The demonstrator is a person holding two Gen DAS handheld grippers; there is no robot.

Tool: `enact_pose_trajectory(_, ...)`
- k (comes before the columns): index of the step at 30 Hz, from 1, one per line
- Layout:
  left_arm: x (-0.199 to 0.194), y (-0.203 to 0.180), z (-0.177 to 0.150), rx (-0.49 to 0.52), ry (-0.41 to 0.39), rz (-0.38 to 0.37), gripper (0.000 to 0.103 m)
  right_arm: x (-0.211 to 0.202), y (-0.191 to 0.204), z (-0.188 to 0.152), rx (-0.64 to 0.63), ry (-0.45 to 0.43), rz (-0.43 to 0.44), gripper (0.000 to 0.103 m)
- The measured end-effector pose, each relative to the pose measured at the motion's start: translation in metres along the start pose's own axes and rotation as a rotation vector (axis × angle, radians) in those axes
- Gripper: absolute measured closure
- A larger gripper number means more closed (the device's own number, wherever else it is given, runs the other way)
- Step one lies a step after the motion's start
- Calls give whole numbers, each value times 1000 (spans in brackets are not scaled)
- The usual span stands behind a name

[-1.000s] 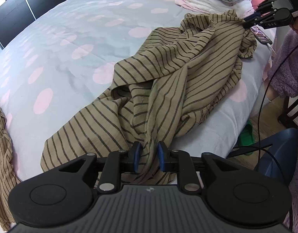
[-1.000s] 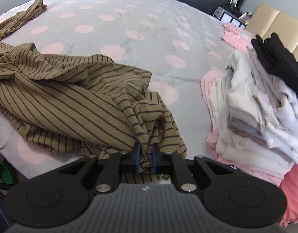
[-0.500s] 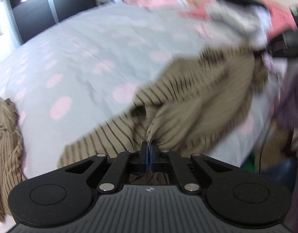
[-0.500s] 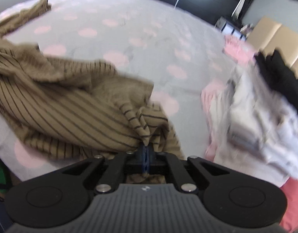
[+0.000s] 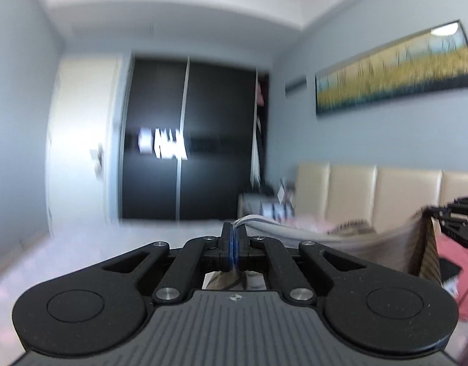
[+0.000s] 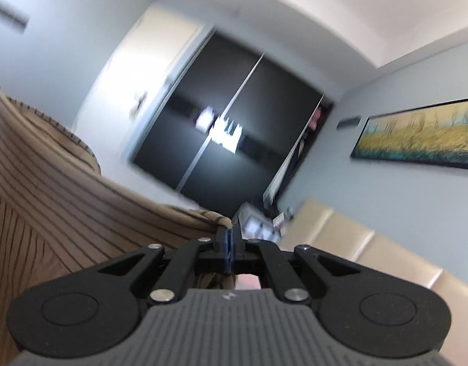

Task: Fold clothes
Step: 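Lift the garment high with both grippers to shake it out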

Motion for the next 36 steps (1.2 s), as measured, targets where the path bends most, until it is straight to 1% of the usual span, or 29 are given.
enact_pose_trajectory(3, -32, -6, 61, 21, -175, 51, 103, -24, -10, 49, 44, -112, 57, 101)
enact_pose_trajectory(4, -42, -8, 78, 25, -220, 66, 103, -33, -12, 63, 50, -147, 72, 102)
enact_pose_trajectory(6, -57, -21, 101, 43, -256, 75, 103, -49, -19, 85, 48, -206, 62, 102)
enact_pose_trajectory(10, -78, -59, 122, 120, -305, 78, 103, -73, -53, 119, 80, -289, -76, 102)
enact_pose_trajectory(13, -99, -80, 136, 140, -398, 91, 103, -104, -85, 145, 111, -373, -164, 102)
enact_pose_trajectory(16, -123, -90, 149, 149, -481, 108, 103, -137, -98, 165, 46, -451, -223, 102)
enact_pose_trajectory(19, -142, -98, 159, 159, -531, 110, 103, -163, -109, 179, 16, -512, -270, 102)
enact_pose_trajectory(22, -155, -103, 166, 176, -560, 112, 103, -184, -118, 189, 24, -550, -295, 102)
enact_pose_trajectory(26, -166, -105, 167, 184, -560, 105, 103, -206, -123, 195, 12, -588, -315, 101)
enact_pose_trajectory(29, -171, -105, 163, 216, -556, 117, 103, -218, -126, 195, 8, -602, -322, 101)
enact_pose_trajectory(32, -170, -105, 161, 231, -536, 120, 103, -224, -128, 195, -3, -603, -324, 101)
enact_pose_trajectory(36, -161, -104, 158, 249, -487, 122, 103, -214, -128, 193, -5, -577, -301, 101)
Point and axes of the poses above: each gripper's, at about its wrist camera, not at the fingertips, and x roughly the way its jaws point, y to its left, z to its top, the point moved 2 cm from there along x, roughly the way its jaws point, and after that the axes turned 3 degrees about -x, right-handed, at the moved point
